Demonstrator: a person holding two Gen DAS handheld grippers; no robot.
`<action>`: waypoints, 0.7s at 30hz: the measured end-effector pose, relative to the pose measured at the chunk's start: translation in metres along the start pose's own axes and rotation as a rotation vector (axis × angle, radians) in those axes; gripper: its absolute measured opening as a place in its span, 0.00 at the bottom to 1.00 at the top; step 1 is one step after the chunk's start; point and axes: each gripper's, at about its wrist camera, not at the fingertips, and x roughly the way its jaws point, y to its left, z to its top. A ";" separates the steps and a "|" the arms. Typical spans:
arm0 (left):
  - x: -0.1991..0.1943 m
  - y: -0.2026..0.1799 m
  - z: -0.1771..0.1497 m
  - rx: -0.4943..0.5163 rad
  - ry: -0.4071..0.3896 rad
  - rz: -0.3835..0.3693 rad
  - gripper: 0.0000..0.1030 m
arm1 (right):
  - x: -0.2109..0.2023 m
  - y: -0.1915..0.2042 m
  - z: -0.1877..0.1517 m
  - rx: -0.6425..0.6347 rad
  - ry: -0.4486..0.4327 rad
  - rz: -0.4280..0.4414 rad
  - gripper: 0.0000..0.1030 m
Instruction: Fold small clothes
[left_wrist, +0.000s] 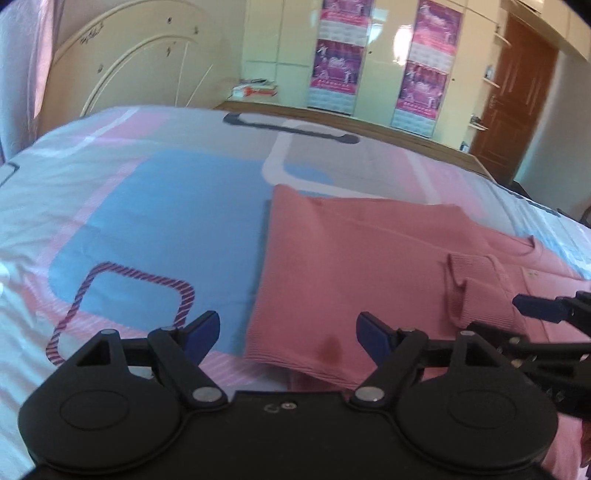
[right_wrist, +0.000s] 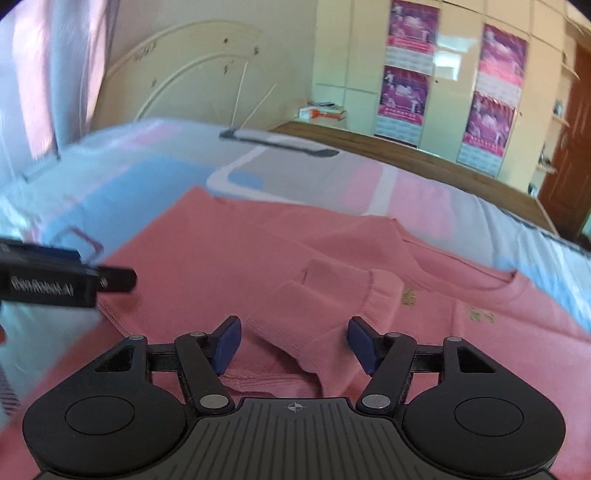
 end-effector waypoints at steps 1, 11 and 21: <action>0.003 0.001 -0.001 -0.009 0.006 -0.002 0.77 | 0.005 0.002 -0.002 -0.014 0.016 -0.013 0.62; 0.011 -0.009 -0.001 0.012 -0.002 -0.019 0.78 | -0.012 -0.064 -0.006 0.293 -0.051 -0.020 0.13; 0.031 -0.033 -0.008 0.065 0.052 -0.048 0.80 | -0.057 -0.153 -0.055 0.522 -0.016 -0.104 0.12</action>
